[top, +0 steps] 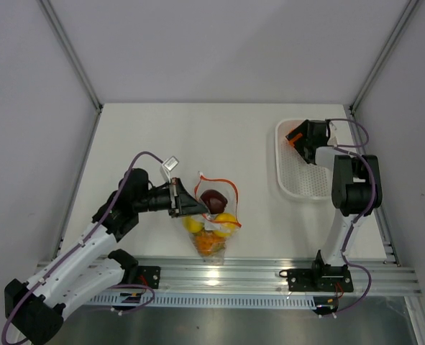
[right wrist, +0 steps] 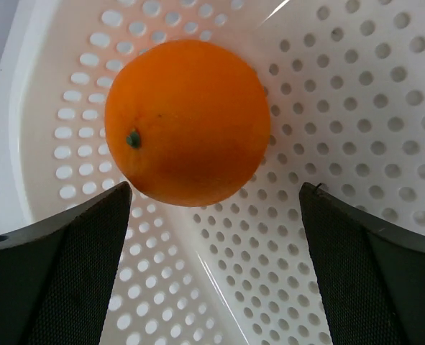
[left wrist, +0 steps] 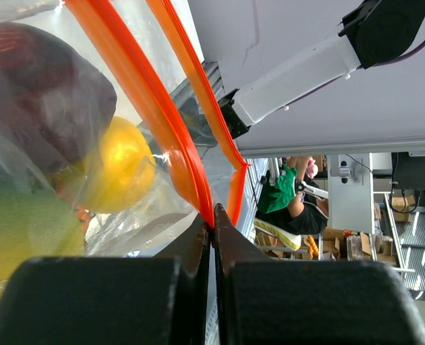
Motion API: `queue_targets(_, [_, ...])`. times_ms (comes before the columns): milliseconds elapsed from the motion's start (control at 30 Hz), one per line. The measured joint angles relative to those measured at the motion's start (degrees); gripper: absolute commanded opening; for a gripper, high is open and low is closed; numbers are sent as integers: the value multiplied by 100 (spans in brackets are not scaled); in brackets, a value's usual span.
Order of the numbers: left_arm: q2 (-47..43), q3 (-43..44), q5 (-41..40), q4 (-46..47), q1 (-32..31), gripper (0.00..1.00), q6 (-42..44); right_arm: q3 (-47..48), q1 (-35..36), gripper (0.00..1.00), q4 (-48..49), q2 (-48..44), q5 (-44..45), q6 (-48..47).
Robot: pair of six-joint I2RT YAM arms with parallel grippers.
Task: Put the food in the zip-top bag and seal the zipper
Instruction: Pick up the fake fruit from the bin.
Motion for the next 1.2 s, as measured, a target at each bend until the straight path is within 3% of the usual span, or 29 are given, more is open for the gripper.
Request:
queue_targets(400, [192, 0, 17, 87, 0, 0, 0, 7, -348, 99, 1021, 170, -404, 238])
queue_targets(900, [184, 0, 11, 101, 0, 1, -7, 223, -448, 97, 1075, 535, -782, 278])
queue_targets(1000, [157, -7, 9, 101, 0, 1, -7, 267, -450, 91, 1051, 551, -774, 195])
queue_targets(1167, [133, -31, -4, 101, 0, 1, -7, 437, -452, 71, 946, 643, -780, 31])
queue_targets(1200, [131, -39, -4, 98, 0, 1, -7, 463, -452, 63, 938, 662, -796, 7])
